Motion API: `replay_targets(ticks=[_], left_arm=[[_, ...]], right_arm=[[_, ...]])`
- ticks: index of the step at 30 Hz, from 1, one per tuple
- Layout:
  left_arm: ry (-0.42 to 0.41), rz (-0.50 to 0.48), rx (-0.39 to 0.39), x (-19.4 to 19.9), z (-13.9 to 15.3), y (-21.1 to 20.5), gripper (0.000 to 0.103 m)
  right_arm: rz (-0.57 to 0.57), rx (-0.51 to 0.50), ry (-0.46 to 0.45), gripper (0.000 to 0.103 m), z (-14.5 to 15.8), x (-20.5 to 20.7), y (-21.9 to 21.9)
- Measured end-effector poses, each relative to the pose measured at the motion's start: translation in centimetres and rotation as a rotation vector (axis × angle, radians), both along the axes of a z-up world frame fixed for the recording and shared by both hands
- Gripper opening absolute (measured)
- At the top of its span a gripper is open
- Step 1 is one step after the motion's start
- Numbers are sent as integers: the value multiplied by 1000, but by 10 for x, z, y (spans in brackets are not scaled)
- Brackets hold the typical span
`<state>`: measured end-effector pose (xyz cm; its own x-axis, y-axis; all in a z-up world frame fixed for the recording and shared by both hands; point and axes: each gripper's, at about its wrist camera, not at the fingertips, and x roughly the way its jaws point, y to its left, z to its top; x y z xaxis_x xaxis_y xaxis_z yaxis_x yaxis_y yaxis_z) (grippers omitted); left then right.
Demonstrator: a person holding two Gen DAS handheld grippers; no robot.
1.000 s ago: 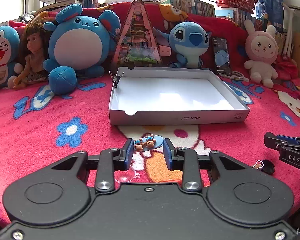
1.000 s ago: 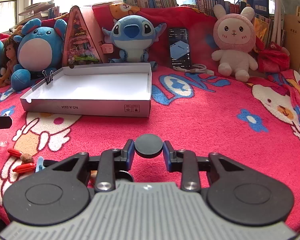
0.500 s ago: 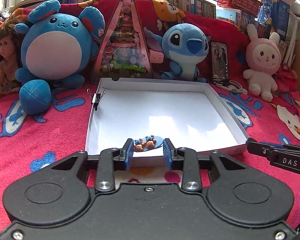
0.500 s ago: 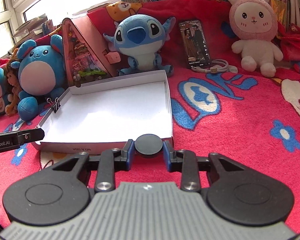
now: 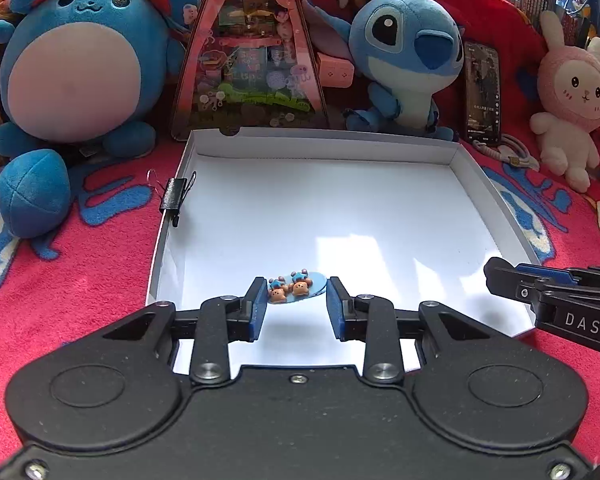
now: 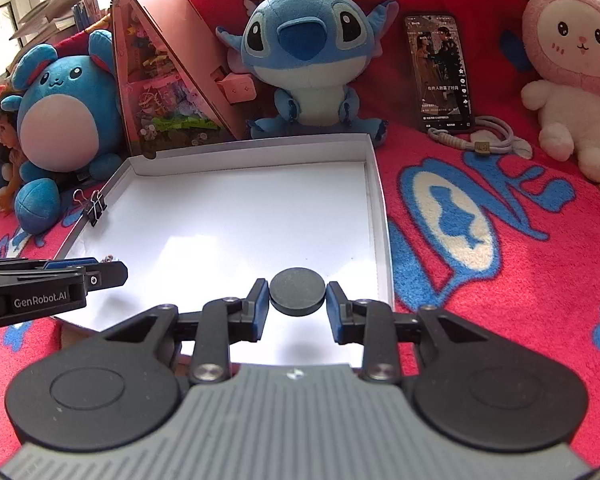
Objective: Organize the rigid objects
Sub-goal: 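Carry the eraser and black lid into the white box with both tools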
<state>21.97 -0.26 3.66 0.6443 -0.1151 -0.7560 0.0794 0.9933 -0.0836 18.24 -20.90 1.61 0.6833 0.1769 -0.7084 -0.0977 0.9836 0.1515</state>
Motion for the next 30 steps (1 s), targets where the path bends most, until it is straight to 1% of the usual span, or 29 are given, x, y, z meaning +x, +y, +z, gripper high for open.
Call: replay_targets(ticks=[4,9,11,17,23,30], left_arm=[[10,5,28,10,-8,-5,31],[20,4,43,13,-15,-8,31],[9,1,63,13,-16,-11,31],[-4,-4,83,11,-17,-14,31],[-14,-6,105,10,-17,-18,31],[-18,1,111,10,-18,-19,31]], right_arm=[[-4,-10,28,36,-7,14,6],[5,-39,43,36,-13,21,14],[8,-47,47,36,-15,23,16],[5,-65,57,36,-21,26,18],[7,-86,51,36,-22,26,19],[12,-99,41,36,-22,24,21]])
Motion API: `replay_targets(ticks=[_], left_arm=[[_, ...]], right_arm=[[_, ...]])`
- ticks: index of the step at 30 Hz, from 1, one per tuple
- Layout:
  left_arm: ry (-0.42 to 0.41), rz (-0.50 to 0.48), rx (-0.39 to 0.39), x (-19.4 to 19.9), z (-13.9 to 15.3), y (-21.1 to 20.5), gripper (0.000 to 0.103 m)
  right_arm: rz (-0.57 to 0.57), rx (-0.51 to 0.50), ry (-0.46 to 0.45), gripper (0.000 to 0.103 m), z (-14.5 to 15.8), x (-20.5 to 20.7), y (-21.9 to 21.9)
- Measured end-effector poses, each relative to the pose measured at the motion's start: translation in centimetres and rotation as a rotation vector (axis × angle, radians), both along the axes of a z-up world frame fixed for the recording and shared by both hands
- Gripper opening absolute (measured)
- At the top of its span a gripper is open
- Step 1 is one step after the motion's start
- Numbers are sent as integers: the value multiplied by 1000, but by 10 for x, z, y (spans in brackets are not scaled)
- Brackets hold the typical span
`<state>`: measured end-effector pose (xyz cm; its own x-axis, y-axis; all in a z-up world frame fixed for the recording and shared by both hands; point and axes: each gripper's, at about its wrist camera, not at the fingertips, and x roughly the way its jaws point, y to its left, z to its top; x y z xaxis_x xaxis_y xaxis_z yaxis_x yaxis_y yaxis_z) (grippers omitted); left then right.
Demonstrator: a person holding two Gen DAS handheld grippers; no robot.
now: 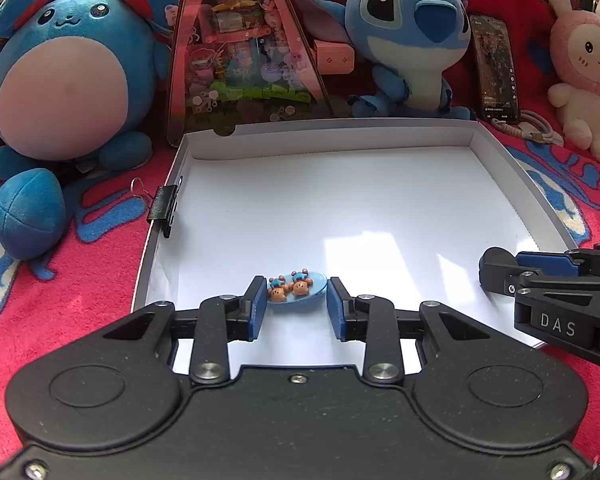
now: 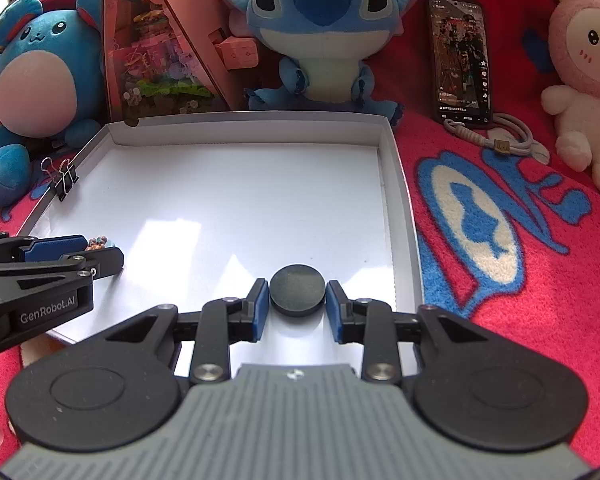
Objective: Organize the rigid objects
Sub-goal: 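Carry the eraser and black lid into the white box with both tools, then open both tools to release the eraser and lid in the box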
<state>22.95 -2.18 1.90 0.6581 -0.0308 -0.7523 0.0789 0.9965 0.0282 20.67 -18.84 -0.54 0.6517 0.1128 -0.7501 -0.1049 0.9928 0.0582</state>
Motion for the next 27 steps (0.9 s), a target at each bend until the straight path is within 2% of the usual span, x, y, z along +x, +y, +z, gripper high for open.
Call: replay_targets(ticks=[7,11,13,18,20,27], left_arm=[[1,6,-7,-1,1,1,34],[-23,2,-1,-6,6,1,43],[-37,-2,2,-9,9,0,49],[-81,-17,11,-20,18,-2,74],[-105,-28,26,-27,23,-4,80],[-153,-51,46,-51,33,-5,85]], right_arm=[[-1,16,-8,41,1,-2,-2],[1,25,-20,53,2,-5,-5],[2,20,-31,54,4,-8,-6],[6,15,-57,63,9,-17,-10],[6,15,-68,65,11,-21,-13],[11,24,-112,76,18,-40,-22]])
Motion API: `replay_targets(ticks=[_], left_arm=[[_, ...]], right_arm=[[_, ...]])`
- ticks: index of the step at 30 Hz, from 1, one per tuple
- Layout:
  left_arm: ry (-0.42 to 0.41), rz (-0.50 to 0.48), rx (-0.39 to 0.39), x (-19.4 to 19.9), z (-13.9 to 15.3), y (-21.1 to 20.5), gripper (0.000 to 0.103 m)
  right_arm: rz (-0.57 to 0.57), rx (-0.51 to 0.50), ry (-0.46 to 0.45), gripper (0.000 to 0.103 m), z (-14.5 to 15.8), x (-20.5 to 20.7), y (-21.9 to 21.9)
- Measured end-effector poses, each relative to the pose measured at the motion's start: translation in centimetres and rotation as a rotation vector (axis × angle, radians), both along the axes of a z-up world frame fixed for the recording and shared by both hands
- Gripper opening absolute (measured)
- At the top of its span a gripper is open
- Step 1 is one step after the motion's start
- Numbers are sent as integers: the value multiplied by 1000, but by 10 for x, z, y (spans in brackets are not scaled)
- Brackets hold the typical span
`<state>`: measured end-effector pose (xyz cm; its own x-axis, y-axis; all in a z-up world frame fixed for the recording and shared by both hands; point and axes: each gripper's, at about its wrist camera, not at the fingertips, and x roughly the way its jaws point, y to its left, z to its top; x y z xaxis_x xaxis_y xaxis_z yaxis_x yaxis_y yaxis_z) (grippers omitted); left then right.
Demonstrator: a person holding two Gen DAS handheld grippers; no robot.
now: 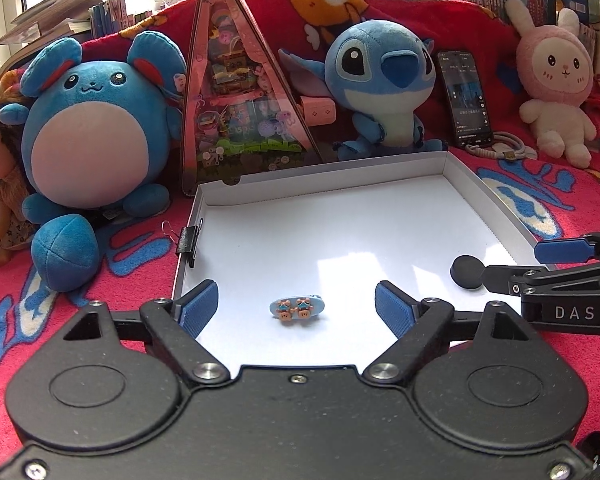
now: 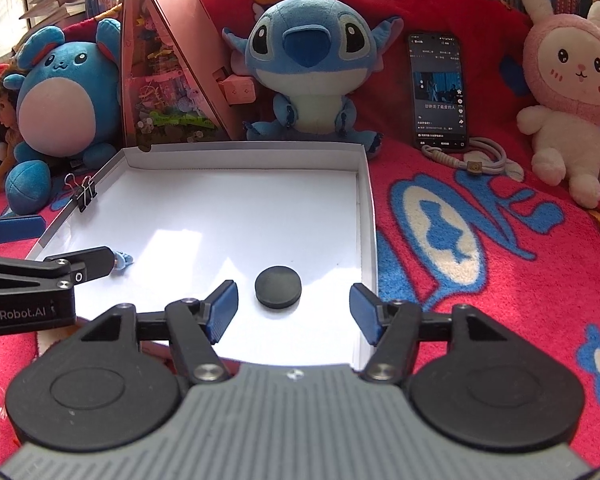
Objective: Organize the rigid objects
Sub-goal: 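Open both tools to release the eraser and lid in the box, then move both tools back toward the remaining objects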
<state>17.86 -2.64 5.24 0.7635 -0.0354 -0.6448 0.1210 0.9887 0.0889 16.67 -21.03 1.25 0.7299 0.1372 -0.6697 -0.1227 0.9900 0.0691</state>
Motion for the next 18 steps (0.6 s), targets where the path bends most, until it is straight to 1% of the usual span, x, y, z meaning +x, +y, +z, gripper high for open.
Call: replay_targets(ticks=[7,11,18], left_arm=[[-10,-10,-50,-26,6,7,86],[-17,-16,-68,-40,8,9,87],[-17,-33,-91,-63,7,9,87]], right_arm=[[21,2,-45,81,5,-25,-6],[40,-24,-75,85,6,-41,-6],[62,-54,-118,87,9,-65,-5]])
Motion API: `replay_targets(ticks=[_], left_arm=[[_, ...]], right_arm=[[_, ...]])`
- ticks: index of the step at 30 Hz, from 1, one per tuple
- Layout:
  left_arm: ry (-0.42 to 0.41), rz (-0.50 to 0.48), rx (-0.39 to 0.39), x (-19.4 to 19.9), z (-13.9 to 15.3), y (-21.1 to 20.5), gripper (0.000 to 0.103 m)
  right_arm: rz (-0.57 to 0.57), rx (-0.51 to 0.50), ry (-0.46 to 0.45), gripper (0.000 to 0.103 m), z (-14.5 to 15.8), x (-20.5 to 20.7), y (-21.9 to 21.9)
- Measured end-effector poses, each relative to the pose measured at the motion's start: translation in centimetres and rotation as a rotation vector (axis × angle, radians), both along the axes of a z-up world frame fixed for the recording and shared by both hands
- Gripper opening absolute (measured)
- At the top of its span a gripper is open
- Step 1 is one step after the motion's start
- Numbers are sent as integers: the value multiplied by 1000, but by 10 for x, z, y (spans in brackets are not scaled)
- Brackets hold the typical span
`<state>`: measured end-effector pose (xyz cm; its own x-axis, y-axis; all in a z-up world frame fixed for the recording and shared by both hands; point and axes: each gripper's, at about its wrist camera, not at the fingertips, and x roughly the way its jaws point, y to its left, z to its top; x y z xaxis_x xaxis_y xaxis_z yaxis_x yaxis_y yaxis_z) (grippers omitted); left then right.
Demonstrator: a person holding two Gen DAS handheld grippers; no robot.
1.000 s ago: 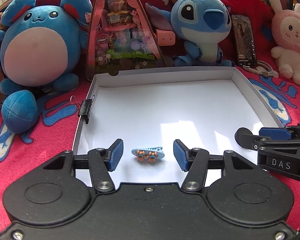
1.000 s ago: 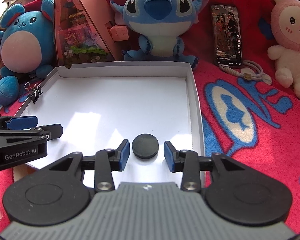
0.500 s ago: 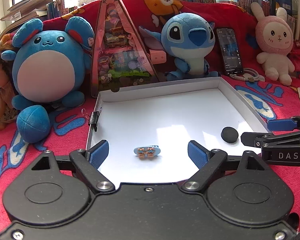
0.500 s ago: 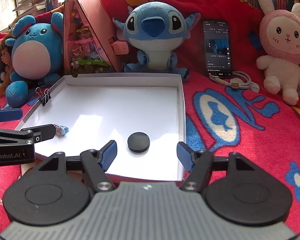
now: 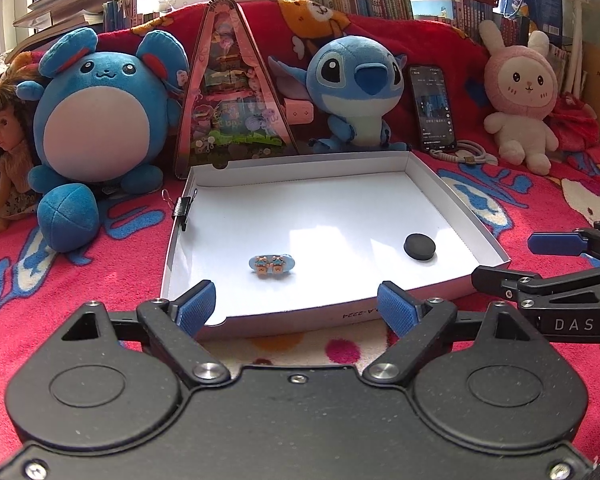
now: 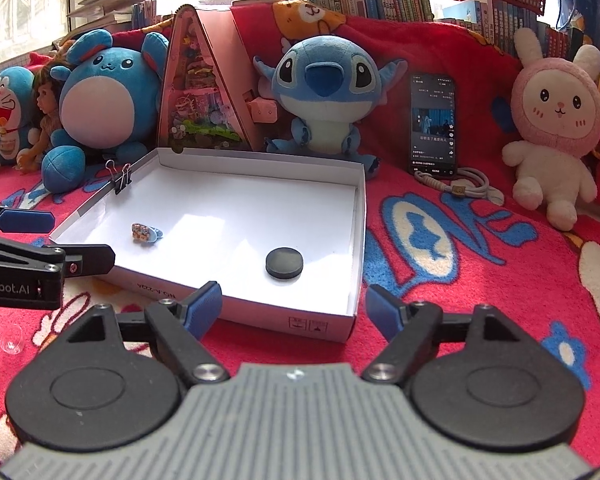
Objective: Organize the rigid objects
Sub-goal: 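Move both tools back toward the remaining objects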
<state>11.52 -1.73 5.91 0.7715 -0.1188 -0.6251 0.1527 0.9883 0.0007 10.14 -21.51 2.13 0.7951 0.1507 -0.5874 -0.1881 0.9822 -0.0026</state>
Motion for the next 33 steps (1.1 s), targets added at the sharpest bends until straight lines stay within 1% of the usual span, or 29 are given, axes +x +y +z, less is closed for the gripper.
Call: replay_targets(ticks=[6,16,18,25,33], left_arm=[[-5,-3,7,-18,-5,-1,88],[4,8,-21,-42,-9,7,89],[3,12,-20,-47,-10,8,89],[8,16,-16,-65,-15,14,89],[1,22,1,-80,-19,18,89]], right_arm=[[12,-27,-13,89,-4,-16,2],[31,-59,-41,90,-7,-44,3],[34,-56,-45,91,-8,-50,2],[31,-87,-58,91,-13,-70,2],[23,-91,-54,92,-18,-86,-2]])
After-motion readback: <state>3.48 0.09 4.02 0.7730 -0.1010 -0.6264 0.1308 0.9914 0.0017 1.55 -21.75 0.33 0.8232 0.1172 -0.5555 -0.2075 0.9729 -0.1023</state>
